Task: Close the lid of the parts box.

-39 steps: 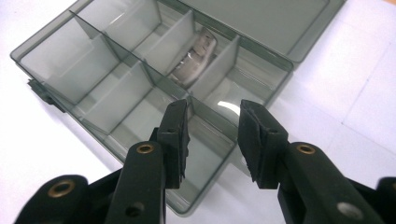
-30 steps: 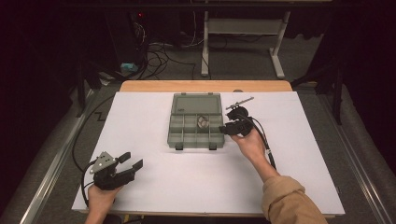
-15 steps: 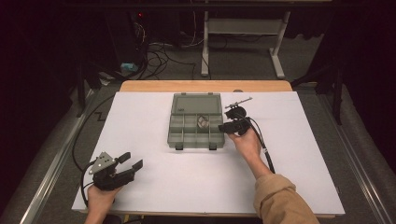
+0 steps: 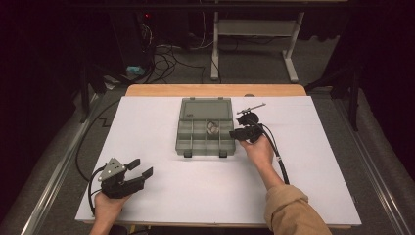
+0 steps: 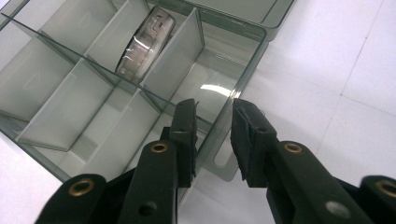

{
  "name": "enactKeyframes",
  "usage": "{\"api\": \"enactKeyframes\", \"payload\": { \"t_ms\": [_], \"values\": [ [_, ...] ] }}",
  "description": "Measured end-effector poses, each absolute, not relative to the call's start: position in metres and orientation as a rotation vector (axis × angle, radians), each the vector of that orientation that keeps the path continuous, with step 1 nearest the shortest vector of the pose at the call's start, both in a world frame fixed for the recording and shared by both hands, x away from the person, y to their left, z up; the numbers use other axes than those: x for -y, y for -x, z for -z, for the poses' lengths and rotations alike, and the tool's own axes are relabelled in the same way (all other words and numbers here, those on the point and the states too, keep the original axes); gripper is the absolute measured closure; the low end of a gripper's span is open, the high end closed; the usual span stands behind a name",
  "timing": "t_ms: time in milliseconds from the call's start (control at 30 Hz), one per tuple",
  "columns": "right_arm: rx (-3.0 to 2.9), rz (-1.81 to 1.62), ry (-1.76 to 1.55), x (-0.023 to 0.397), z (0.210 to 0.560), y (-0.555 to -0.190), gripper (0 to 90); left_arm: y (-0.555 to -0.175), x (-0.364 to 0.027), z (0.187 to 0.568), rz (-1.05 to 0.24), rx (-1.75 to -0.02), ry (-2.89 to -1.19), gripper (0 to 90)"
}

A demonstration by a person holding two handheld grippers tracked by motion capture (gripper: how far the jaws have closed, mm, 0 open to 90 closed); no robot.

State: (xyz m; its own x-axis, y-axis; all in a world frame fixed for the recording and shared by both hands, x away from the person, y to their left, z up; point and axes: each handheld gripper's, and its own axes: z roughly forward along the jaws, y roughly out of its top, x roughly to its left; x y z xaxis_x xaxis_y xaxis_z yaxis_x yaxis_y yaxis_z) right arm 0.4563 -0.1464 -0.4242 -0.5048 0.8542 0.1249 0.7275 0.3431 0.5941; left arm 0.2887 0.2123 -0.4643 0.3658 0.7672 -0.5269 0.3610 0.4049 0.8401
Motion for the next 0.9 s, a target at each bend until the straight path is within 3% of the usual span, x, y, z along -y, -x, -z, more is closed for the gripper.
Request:
{"api": "enactKeyframes", "payload": {
  "t_ms": [500,900],
  "values": [
    [-2.375,-0.903,-1.443,0.146,0.426,-0.454,71.8,-0.316,-0.202,0.446,-0.415,-1.234,-1.181,39.2],
    [-2.370,-0.906,-1.453,0.146,0.426,-0.453,71.7,-0.346,-0.184,0.439,-0.415,-1.266,-1.187,34.9]
  ]
}}
